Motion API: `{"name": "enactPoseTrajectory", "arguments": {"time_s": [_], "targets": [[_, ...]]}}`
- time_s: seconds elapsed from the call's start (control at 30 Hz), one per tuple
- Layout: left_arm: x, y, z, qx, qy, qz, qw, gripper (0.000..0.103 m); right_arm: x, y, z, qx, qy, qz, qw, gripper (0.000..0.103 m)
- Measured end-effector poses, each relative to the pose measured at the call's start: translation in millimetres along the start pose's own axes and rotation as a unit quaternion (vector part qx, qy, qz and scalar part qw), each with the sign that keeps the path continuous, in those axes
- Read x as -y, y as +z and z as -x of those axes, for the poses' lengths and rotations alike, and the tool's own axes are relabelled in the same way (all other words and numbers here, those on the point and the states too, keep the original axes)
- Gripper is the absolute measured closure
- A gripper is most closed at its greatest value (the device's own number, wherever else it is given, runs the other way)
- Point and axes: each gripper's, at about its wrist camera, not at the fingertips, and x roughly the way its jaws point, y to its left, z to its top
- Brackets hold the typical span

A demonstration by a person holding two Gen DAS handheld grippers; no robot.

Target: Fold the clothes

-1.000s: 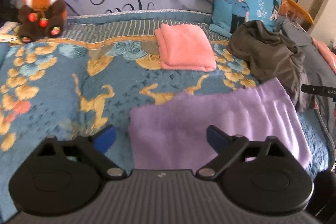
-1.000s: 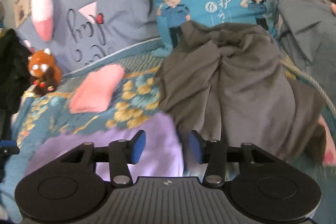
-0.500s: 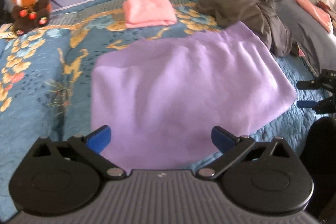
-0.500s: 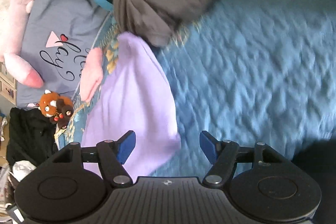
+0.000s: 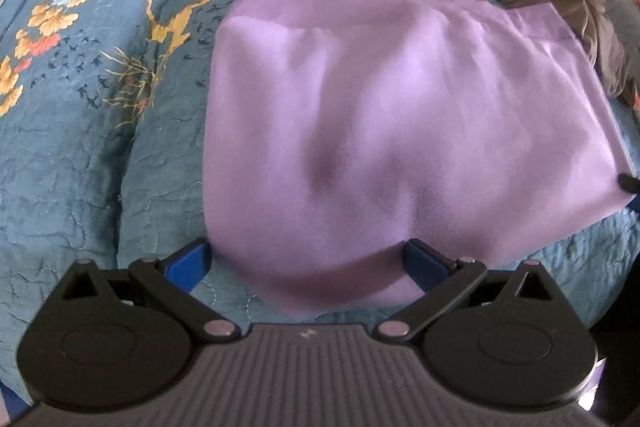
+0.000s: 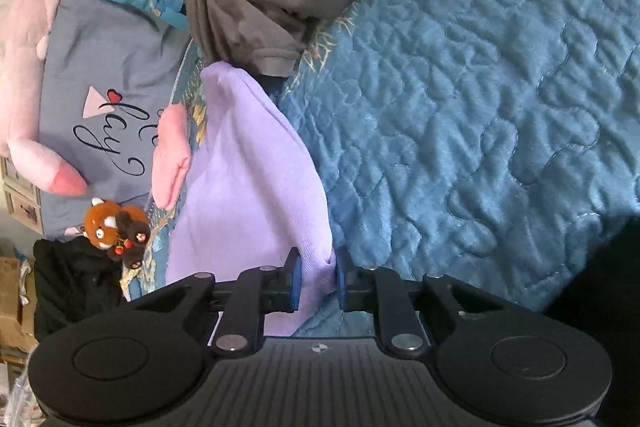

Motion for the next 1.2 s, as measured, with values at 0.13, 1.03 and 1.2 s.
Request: {"name": "enactPoseTrajectory", "arguments": {"time_s": [0.13,1.03,1.2], "targets": [[3,-1,-10,-0.015,0.016,-0.004,0.9997,0.000,1,1,-5,0.002,-0.041,0.030,0.999,0.088],[-46,-31,76,0.092,-0.108,0.102,0.9846,0.000,6,-10,-13,0.037,0.039,-0.091,0.994,0.039],[-64,-40,48,0.050,-0.202,0.203,0.9570,0.005,6,-11,-17,0.036,0.039,-0.092,0.994,0.039]]}}
